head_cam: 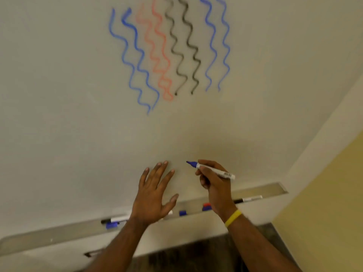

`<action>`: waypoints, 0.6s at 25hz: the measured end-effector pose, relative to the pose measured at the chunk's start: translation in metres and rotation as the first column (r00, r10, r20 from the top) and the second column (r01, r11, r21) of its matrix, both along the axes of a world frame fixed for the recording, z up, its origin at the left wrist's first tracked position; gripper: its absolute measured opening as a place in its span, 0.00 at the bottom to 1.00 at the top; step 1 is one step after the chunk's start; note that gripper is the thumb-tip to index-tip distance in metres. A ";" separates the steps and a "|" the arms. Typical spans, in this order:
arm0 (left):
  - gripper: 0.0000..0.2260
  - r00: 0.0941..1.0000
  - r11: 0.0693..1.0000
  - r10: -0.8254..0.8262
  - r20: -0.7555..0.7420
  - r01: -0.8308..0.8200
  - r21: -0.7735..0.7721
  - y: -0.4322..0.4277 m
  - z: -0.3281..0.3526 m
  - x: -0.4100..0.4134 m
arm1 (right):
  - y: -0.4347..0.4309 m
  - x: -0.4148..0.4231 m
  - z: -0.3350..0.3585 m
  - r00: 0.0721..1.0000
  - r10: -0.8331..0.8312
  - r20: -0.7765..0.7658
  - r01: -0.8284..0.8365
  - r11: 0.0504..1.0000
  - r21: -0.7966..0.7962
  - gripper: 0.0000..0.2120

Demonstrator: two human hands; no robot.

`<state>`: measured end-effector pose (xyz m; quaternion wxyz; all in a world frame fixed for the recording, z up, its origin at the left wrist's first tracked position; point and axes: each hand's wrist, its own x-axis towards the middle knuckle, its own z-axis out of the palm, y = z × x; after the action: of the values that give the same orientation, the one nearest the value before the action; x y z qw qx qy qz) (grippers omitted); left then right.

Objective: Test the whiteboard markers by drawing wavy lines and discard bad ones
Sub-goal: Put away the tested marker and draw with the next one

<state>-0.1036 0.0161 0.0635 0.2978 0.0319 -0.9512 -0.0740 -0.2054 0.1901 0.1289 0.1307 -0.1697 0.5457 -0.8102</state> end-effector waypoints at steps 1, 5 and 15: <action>0.29 0.997 1.000 -0.023 0.070 0.022 0.010 0.005 -0.013 -0.001 | 0.006 -0.001 -0.011 0.999 -0.006 0.052 0.005 1.000 0.027 0.06; 0.26 0.950 0.996 -0.057 0.308 0.033 0.083 0.025 -0.063 -0.005 | 0.032 0.000 -0.052 0.973 -0.030 0.227 0.010 0.996 0.090 0.07; 0.30 0.696 0.977 -0.037 0.717 -0.125 0.172 0.047 -0.126 -0.030 | 0.067 -0.002 -0.117 0.890 -0.103 0.443 -0.021 0.963 0.267 0.05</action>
<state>-0.1340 0.0633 -0.0625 -0.0991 0.1120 -0.9778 -0.1470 -0.2072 0.2566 0.0123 0.2584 0.0545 0.6068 -0.7497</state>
